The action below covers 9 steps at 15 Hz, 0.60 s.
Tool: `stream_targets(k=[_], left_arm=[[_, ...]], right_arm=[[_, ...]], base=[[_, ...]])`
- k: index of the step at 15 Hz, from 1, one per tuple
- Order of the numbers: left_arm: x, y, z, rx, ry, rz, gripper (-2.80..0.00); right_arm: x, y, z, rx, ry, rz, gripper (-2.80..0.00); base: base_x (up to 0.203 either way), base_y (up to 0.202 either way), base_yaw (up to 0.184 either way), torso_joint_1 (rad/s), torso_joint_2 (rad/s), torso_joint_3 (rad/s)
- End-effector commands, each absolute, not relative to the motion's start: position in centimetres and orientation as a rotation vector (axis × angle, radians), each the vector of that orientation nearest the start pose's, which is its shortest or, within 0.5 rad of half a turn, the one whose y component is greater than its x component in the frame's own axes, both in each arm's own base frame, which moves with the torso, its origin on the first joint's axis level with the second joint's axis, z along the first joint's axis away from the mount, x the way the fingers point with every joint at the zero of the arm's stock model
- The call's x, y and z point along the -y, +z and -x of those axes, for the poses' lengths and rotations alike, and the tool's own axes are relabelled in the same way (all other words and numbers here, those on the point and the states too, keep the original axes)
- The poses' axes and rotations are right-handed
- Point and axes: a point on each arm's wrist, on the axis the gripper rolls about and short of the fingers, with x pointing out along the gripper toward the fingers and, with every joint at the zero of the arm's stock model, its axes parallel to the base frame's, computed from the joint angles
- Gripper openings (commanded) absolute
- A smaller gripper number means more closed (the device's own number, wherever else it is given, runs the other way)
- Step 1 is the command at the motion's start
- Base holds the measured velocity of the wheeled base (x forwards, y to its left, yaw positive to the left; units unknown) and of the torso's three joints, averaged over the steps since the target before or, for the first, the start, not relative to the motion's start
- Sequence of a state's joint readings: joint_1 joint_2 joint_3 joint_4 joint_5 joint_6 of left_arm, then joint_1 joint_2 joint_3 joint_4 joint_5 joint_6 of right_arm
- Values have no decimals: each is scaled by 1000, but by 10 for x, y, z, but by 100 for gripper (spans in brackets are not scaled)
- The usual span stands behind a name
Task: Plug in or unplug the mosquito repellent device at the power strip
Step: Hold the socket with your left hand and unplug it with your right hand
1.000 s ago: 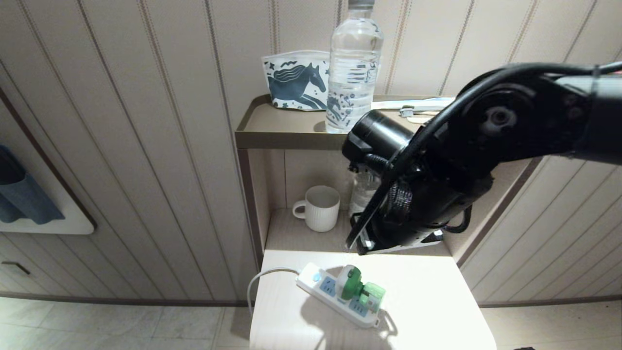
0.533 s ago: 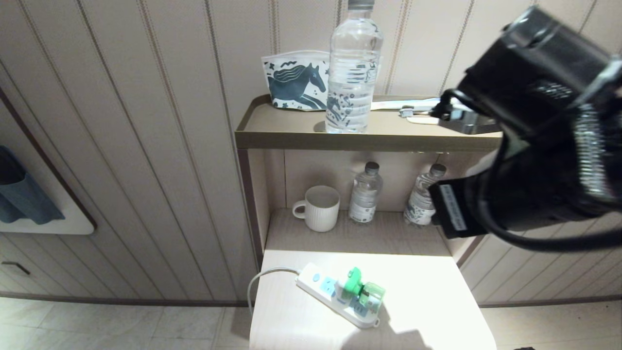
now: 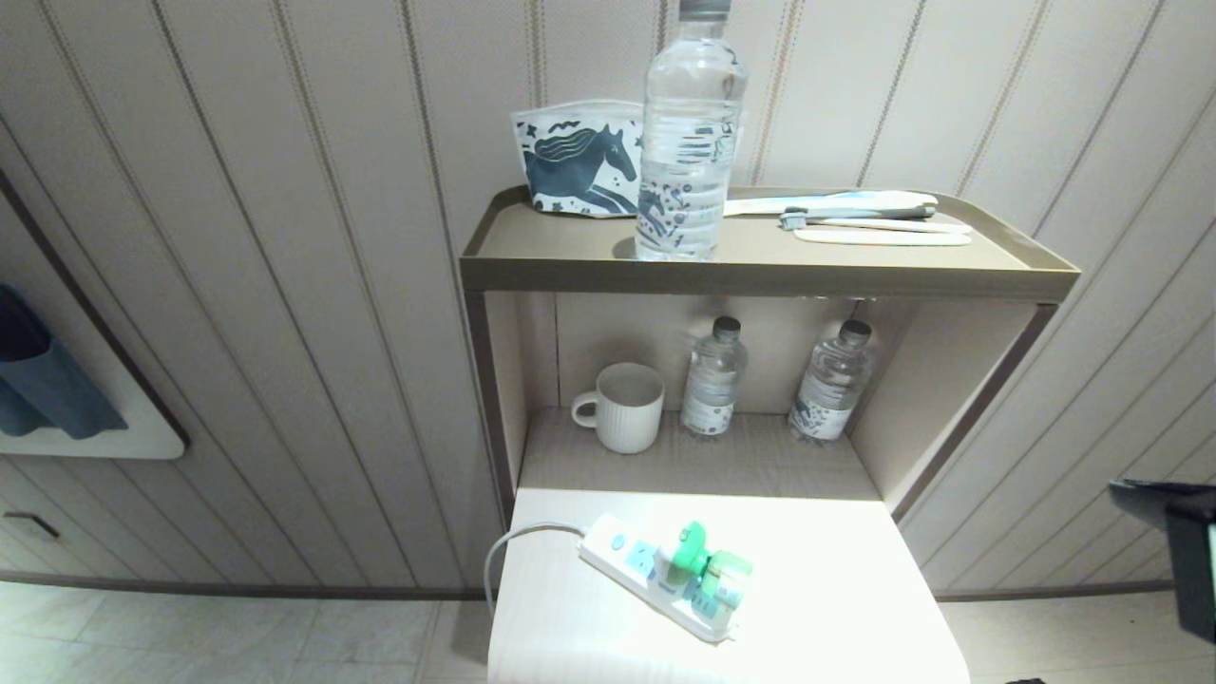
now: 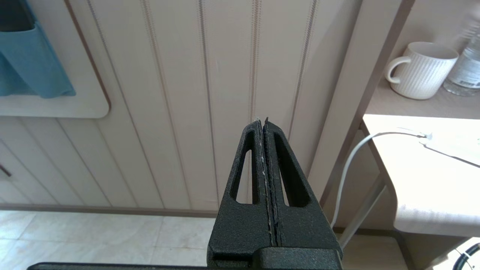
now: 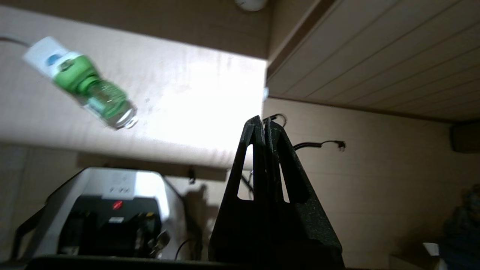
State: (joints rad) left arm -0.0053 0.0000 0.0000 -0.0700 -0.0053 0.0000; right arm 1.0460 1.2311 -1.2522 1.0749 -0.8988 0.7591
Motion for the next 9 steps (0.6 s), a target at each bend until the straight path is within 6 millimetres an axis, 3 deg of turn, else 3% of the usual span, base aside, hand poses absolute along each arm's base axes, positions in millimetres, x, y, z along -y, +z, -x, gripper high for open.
stream_targets(k=[1, 2, 5, 9], left_arm=[[0, 83, 23, 71, -11, 0, -280], [0, 83, 23, 71, -9, 1, -280], [0, 83, 23, 71, -11, 1, -280], [0, 83, 23, 71, -12, 3, -280]], right_arm=[[-56, 262, -65, -492, -280, 126, -280], [-37, 245, -59, -488, -388, 137, -280], [15, 198, -13, -437, -574, 95, -280], [48, 167, 45, -326, -562, -59, -280]], base=[[0, 0, 0, 0, 0, 0], [0, 0, 0, 0, 0, 0], [0, 0, 0, 0, 0, 0], [0, 0, 0, 0, 0, 0]])
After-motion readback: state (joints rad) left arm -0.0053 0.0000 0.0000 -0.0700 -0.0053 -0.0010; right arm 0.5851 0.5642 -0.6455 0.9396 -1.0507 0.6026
